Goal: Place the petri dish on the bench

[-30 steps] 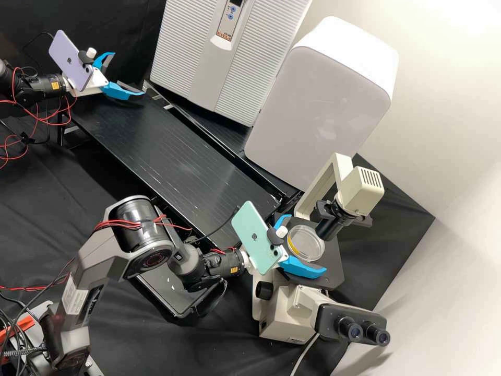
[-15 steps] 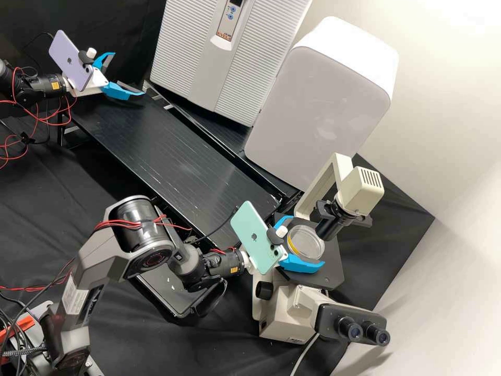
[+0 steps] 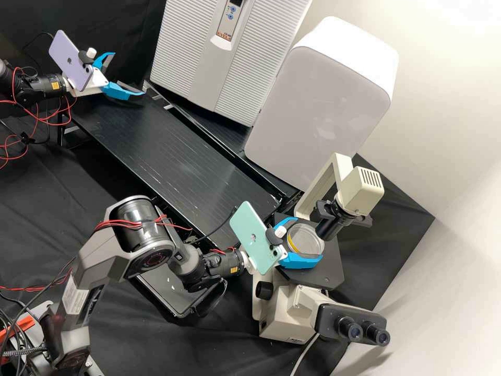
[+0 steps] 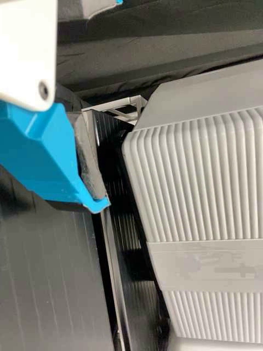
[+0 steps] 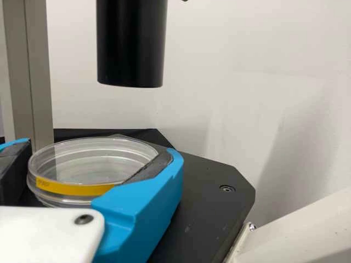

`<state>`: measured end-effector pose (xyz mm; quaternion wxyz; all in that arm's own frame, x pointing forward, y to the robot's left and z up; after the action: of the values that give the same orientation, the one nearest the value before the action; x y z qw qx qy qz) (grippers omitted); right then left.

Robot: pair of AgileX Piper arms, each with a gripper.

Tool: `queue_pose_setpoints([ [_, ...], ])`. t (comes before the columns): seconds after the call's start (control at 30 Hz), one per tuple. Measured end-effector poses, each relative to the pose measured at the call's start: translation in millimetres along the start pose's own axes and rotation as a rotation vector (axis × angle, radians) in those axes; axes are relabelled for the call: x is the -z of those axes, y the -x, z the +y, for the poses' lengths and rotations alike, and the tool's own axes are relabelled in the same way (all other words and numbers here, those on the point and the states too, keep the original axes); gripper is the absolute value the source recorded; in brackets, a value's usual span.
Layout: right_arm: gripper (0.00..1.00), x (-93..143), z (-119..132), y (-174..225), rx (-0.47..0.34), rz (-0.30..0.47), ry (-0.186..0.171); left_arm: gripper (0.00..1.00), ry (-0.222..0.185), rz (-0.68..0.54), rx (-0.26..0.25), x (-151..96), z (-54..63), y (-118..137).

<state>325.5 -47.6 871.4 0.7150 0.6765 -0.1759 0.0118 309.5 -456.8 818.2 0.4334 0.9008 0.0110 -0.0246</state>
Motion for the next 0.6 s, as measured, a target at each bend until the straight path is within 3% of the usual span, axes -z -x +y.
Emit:
queue_pose_setpoints([
  [0.6, 0.00, 0.1, -1.5, 5.8, 0.030, 0.021, -0.024, 1.00, 0.000, 0.000, 0.000, 0.0, 0.0, 0.0],
])
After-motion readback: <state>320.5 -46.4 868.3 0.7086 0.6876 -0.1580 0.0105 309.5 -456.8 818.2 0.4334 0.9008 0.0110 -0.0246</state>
